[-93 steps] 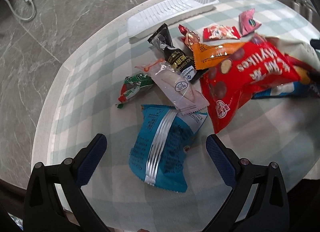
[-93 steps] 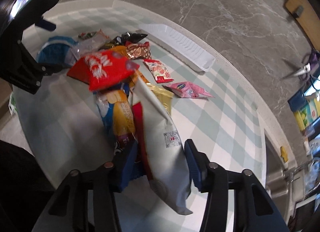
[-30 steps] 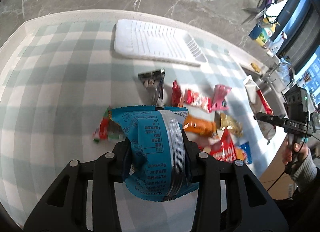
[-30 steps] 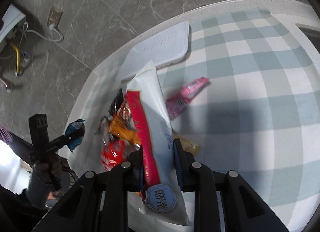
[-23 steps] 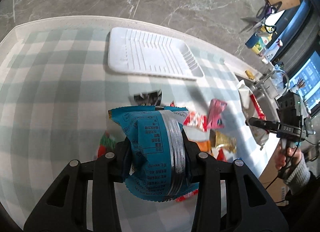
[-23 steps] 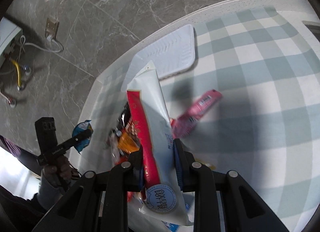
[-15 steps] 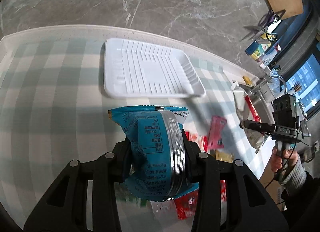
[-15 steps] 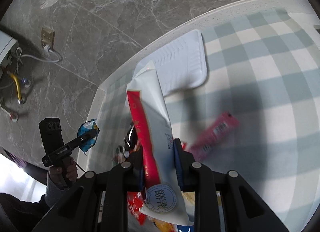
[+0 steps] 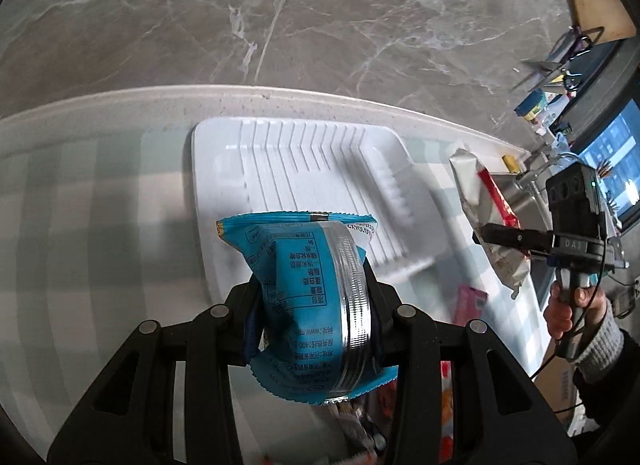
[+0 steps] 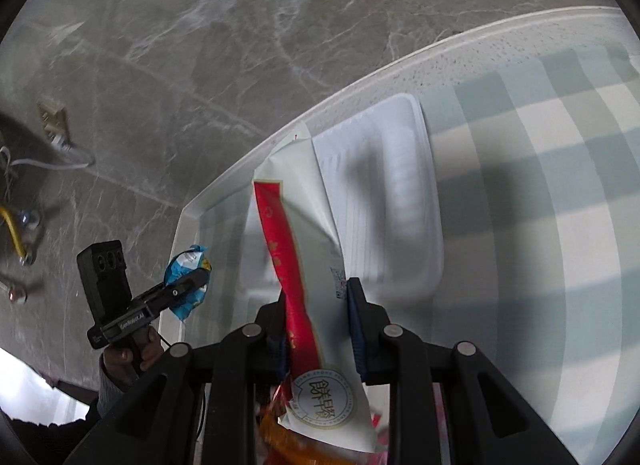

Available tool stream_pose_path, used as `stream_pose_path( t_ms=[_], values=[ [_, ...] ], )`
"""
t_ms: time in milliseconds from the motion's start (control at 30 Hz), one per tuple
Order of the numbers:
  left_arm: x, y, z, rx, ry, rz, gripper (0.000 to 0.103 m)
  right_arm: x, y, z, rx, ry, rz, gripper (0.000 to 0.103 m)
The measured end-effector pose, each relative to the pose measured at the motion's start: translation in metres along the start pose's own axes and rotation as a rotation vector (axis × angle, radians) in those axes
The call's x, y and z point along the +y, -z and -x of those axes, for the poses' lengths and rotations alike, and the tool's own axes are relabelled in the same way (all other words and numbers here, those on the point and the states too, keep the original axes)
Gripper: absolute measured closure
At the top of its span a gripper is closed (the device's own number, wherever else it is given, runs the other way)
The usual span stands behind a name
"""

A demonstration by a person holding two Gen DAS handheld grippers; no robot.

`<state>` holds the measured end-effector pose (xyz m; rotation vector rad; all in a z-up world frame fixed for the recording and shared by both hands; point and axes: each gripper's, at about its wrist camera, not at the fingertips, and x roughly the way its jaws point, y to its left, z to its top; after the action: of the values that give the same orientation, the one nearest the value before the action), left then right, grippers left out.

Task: Organize snacks
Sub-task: 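Carry both bags to the white tray and open both grippers to release, then return both tools to the pile and grasp the blue Tip roll cake with the right gripper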

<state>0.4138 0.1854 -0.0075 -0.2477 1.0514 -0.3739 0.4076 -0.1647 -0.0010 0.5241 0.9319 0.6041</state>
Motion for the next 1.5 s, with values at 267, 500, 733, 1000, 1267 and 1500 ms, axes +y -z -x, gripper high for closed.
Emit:
stream_pose_path(
  t_ms=[267, 500, 733, 1000, 1267, 1500],
  values=[
    [0.014, -0.047, -0.052, 0.029, -0.021, -0.017, 0.065, -0.015, -0.048, -0.039, 0.012, 0.014, -0.038, 0.077],
    [0.03, -0.067, -0.089, 0.044, -0.073, 0.012, 0.064, -0.02, -0.065, -0.067, 0.031, 0.067, -0.025, 0.074],
    [0.035, -0.069, -0.11, 0.045, -0.107, -0.001, 0.057, -0.012, -0.069, -0.079, 0.016, 0.161, 0.059, 0.058],
    [0.019, -0.066, -0.101, -0.015, -0.145, -0.042, 0.051, 0.005, -0.065, -0.077, -0.013, 0.214, 0.137, 0.051],
    [0.005, -0.05, -0.059, -0.058, -0.165, -0.067, 0.051, 0.032, -0.048, -0.042, -0.066, 0.223, 0.216, 0.046],
    [-0.009, -0.016, -0.011, -0.094, -0.158, -0.058, 0.05, 0.055, -0.02, -0.005, -0.11, 0.208, 0.274, 0.045]
  ],
)
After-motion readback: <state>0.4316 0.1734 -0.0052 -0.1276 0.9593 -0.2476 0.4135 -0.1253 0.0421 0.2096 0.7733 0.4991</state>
